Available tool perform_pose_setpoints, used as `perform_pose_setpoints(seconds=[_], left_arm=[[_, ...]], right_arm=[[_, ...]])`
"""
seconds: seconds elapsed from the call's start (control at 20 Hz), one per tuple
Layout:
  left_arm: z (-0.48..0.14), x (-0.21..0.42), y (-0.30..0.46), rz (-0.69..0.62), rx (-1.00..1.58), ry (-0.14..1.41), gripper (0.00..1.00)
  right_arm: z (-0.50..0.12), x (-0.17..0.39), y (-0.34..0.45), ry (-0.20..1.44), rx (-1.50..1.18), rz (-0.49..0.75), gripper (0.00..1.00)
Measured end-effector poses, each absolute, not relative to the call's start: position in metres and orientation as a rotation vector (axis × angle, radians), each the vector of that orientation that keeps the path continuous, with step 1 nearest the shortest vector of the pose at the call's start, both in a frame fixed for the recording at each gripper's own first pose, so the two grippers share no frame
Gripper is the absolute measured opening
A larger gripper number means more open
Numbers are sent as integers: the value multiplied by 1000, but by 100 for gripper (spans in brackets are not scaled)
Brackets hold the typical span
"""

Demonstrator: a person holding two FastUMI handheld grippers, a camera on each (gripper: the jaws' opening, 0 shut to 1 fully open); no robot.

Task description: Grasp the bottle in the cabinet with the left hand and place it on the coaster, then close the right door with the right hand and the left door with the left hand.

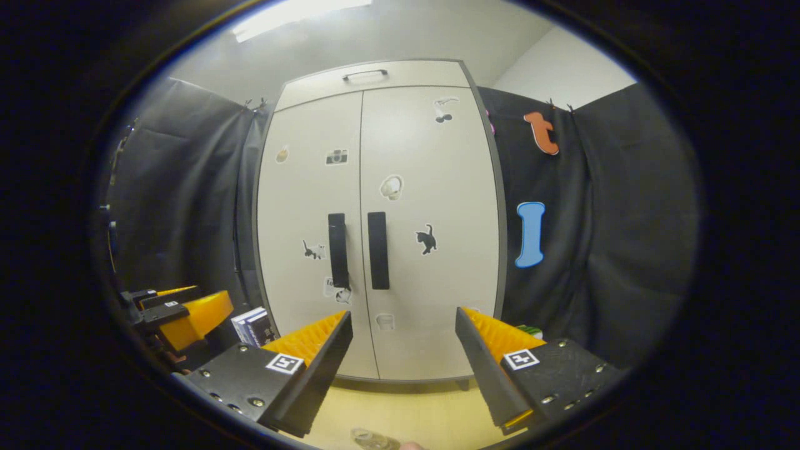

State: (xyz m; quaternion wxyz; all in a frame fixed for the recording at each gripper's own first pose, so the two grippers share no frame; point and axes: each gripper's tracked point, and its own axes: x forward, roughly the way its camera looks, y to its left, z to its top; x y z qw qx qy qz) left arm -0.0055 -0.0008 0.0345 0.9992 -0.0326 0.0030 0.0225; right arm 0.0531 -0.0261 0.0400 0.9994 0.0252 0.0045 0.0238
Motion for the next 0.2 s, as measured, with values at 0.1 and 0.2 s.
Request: perform_pose_setpoints(seconds=[0.1,0.2], left_arm=[[36,-8,2,45,-62,-5,93],[35,-9,3,40,-66,-2,93]], right_arm=[[41,51,-25,6,38,41,100],[41,49,-23,13,32,38,100]])
